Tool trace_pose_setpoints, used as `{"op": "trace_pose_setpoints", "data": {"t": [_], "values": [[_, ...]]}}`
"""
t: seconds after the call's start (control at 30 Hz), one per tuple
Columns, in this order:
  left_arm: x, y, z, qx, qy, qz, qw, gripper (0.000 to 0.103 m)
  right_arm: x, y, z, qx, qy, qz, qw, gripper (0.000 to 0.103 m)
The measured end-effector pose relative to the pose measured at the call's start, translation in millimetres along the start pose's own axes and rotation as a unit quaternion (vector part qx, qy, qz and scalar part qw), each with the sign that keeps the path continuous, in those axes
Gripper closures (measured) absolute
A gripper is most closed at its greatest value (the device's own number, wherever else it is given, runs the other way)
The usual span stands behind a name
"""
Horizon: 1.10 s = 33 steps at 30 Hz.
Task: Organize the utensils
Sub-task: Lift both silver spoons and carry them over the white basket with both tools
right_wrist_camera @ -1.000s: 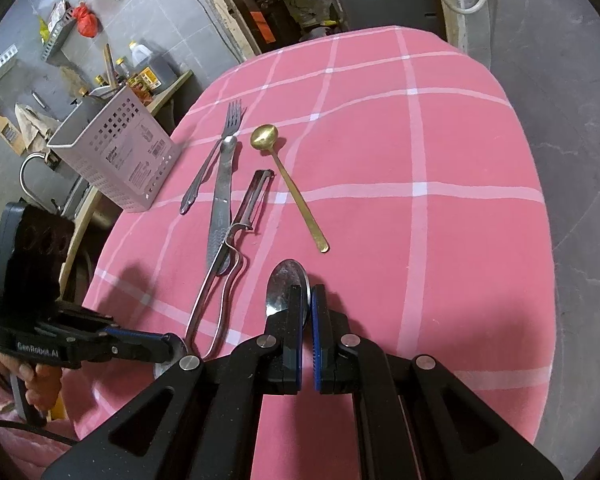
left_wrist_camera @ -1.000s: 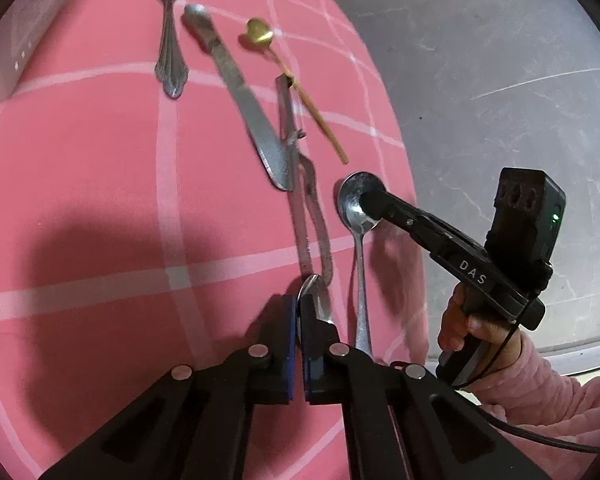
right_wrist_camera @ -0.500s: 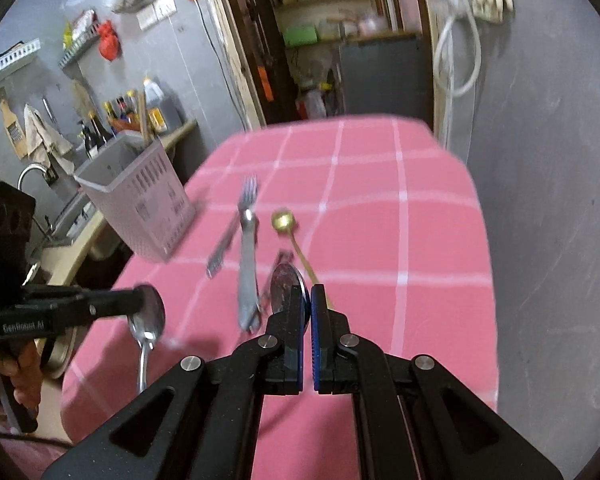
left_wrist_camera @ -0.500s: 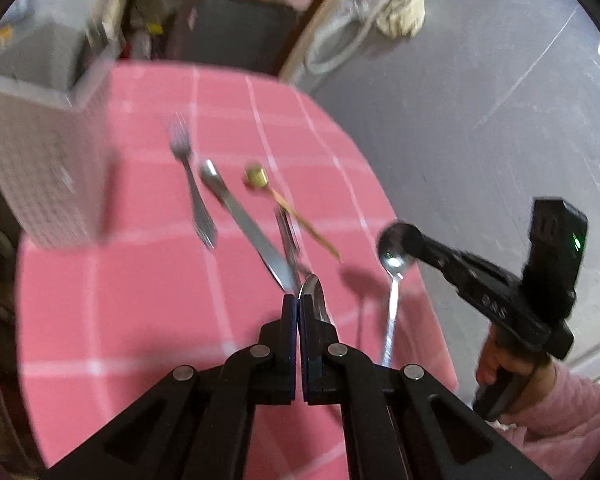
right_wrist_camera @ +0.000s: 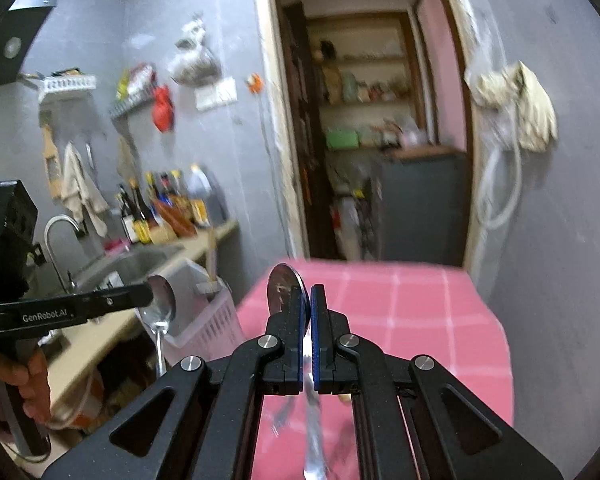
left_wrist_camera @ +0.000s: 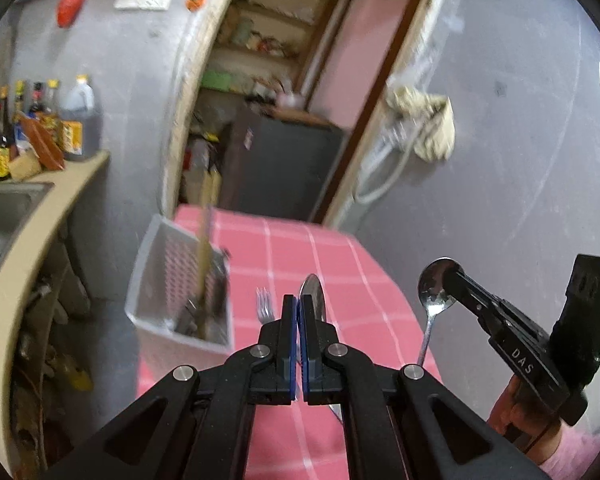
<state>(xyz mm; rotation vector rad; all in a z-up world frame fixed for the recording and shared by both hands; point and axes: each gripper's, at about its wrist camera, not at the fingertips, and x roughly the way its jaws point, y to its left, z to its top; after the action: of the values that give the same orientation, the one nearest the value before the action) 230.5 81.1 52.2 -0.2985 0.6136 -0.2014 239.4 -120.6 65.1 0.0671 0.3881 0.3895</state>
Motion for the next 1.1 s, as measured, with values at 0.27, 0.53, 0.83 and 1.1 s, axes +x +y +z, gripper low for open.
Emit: {"op": "trace_pose_setpoints", "data": {"t": [0.27,0.53,0.83,1.1], "values": [[-23,37,52,0.019,-0.071,0.061,0.9954,0.101,33,53,47,-0.009,-0.074,0.018,0.997,0.1],[-17,60,73,0.078,-0.104,0.129,0.9831,0.101,68,95,43,-0.05,-0.089,0.003,0.995,0.1],[11,73,58,0.114,-0.111,0.156,0.9748,0.101,85,128,11,-0.137,-0.076,-0.014,0.988,0.1],[19,59,33,0.161,-0.115,0.164,0.9664,0.101,85,127,-4,-0.137,-0.052,-0.004,0.989,0.099]]}}
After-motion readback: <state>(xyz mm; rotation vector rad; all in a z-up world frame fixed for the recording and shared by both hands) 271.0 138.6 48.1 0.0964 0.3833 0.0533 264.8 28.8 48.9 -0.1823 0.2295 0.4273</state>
